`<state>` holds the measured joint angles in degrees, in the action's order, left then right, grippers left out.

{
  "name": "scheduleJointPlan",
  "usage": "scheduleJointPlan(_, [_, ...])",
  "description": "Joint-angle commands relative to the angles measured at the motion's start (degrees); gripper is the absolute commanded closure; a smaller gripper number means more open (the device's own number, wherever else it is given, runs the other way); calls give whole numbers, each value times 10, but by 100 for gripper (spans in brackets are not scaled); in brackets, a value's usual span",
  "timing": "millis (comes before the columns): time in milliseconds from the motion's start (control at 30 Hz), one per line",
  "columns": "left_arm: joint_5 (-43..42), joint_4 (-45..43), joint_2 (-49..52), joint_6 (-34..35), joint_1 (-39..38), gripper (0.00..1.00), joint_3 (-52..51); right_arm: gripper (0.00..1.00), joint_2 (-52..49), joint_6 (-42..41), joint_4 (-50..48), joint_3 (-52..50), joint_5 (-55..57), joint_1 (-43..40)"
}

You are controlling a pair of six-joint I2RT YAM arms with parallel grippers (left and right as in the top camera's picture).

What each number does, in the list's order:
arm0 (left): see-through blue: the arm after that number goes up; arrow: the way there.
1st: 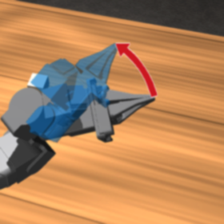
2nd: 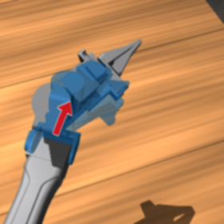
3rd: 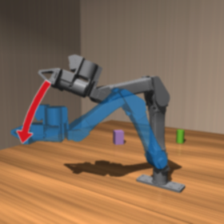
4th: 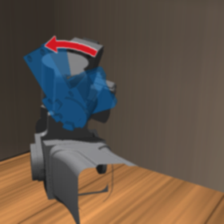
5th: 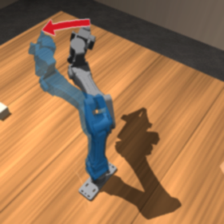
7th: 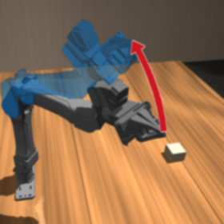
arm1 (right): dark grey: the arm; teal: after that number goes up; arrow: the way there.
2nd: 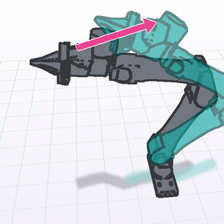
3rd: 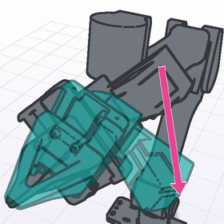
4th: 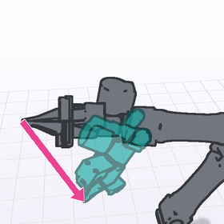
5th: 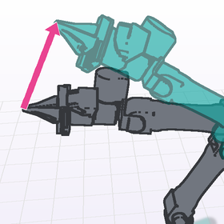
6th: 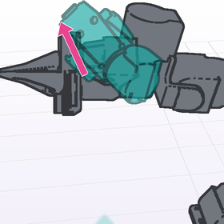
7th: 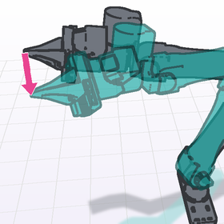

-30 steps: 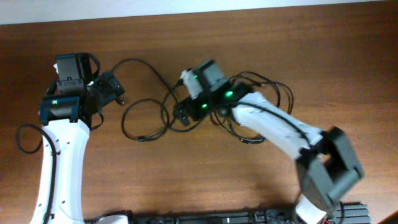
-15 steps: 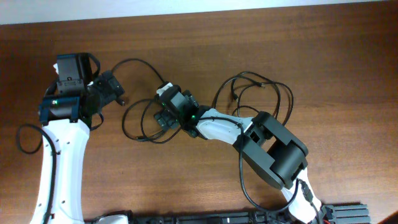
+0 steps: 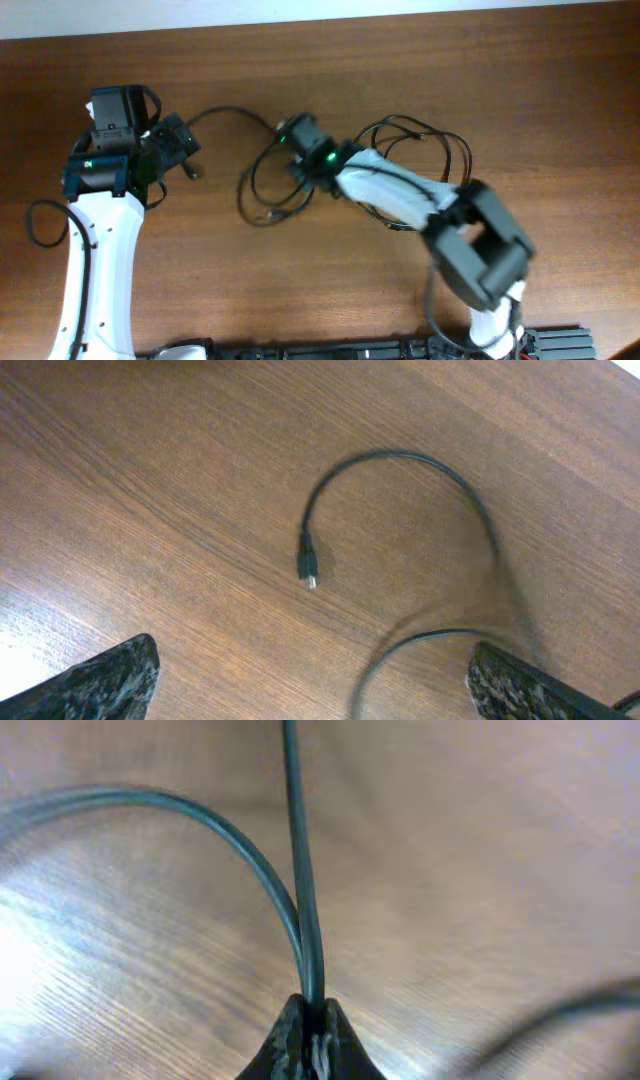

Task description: Untangle cables

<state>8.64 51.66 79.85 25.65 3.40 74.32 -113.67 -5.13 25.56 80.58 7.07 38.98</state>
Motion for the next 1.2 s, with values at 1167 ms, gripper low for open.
scheduleJointPlan(1167, [8,1,-8,-5,1,1,7,93,18,64,146,40,-238,-146])
